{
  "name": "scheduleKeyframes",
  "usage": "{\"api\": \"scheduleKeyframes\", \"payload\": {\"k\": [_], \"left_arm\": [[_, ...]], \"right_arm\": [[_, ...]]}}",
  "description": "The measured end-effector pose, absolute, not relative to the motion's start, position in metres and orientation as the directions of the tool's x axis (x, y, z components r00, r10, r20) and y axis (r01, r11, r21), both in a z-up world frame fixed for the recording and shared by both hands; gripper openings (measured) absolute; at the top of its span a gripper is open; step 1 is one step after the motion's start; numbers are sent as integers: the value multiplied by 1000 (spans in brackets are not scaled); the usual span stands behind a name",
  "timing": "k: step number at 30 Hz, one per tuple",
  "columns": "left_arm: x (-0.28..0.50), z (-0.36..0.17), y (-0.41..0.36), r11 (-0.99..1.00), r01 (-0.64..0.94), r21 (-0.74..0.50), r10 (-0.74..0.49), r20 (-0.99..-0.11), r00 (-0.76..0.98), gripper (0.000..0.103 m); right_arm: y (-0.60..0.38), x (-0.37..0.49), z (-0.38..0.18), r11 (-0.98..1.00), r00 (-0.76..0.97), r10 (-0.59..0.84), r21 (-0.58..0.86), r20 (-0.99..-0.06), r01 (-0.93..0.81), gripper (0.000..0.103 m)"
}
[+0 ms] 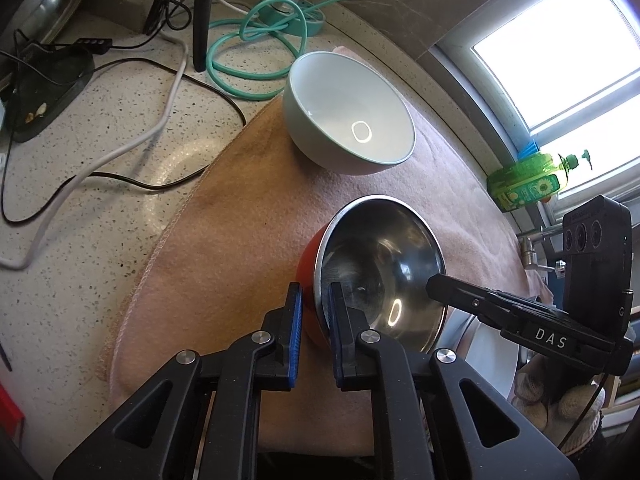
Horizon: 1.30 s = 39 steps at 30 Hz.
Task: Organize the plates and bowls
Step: 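Lift the red-backed bowl and carry it toward the placed steel bowl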
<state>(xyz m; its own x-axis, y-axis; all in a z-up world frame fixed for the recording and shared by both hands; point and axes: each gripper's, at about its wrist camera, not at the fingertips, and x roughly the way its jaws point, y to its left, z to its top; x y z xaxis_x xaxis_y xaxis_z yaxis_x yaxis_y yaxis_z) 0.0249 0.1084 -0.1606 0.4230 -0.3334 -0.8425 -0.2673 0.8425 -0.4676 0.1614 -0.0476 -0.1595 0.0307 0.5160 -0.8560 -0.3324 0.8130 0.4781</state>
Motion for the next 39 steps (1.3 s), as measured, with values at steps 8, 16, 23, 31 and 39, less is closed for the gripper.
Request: {"api": "scheduleKeyframes", "payload": {"k": [8,16,23,31,39], "left_arm": [[26,-148,101,851,-241,-467,-334,-835,437,11],[32,-130,83,859,-190,-476,-353,-818,454,11],[39,-111,65,866,-126,-485,-377,-797,472,11],[50,-95,37,870,-46,-491,-413,-776,476,11],[59,-86,-3,864,45,-501,-466,-763,449,11]], "right_arm": [[-62,160,-145,811,59,531,486,-846,-325,11],[-90,155,-127,816,101,544,498,-833,-294,11],[-118,151,-109,822,152,554,509,-818,-258,11],[-158,143,-90,835,221,547,507,-808,-212,11],[-206,131,-78,851,277,525,506,-805,-143,11]]}}
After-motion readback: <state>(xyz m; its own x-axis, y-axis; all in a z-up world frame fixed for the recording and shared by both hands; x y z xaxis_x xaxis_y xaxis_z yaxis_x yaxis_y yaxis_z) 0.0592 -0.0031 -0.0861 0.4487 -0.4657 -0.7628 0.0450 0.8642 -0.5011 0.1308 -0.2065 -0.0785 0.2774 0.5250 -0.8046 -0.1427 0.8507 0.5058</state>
